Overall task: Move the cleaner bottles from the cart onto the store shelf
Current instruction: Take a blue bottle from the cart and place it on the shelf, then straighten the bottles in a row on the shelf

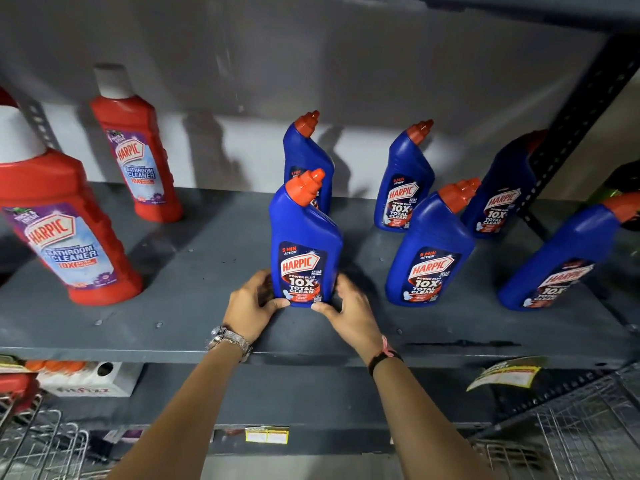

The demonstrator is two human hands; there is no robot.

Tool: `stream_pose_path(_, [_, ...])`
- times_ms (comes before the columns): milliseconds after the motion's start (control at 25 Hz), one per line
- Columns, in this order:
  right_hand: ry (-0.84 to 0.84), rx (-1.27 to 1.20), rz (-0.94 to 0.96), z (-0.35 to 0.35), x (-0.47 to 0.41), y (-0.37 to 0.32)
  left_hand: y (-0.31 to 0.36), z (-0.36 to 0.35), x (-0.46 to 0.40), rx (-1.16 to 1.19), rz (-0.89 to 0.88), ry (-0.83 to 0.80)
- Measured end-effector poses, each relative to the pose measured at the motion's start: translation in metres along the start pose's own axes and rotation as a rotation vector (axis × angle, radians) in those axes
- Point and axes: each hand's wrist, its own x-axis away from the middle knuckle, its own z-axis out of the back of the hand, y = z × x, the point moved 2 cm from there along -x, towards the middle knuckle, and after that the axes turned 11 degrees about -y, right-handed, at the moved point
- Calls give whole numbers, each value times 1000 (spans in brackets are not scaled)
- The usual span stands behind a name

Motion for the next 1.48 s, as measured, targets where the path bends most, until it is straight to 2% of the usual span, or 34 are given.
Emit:
stream_pose_path(360, [-37, 20, -51, -2, 3, -6, -2, 0, 0, 1, 17, -34])
stream_pose_path(440, [33, 23, -93, -5, 10, -5, -5, 2, 8, 24, 21, -27])
stream_pose_path(520, [209, 40, -153, -11, 28, -4, -13, 8, 23, 33, 35, 102])
stream_pose_path(600, [308, 84, -114, -27, 47, -8, -23, 24, 44, 7, 56, 331])
stream_pose_path(720, [141, 83, 18, -68, 47, -29, -38, 69, 71, 36, 155, 667])
stream_pose_path(800, [-46, 52, 59, -101, 27, -50, -51, 110, 81, 53, 235, 793])
stream_pose_path(840, [-120, 35, 64, -117, 14, -60, -61, 130, 82, 57, 260, 802])
stream_pose_path(960, [-264, -47, 30, -158, -31, -88, -97, 186, 74, 52, 269, 660])
stream_pose_path(1080, [-416, -84, 20, -187, -70, -110, -115, 220, 55, 92, 170, 290])
stream_pose_path(1160, [-432, -6, 12, -203, -85, -116, -120, 230, 44, 25, 166, 105])
stream_pose_path(1280, [-300, 153, 16, -214, -88, -120, -122, 233, 34, 11, 159, 47])
stream_pose_path(1480, [-179, 156, 10, -222, -79, -122, -117, 231, 34, -60, 112, 68])
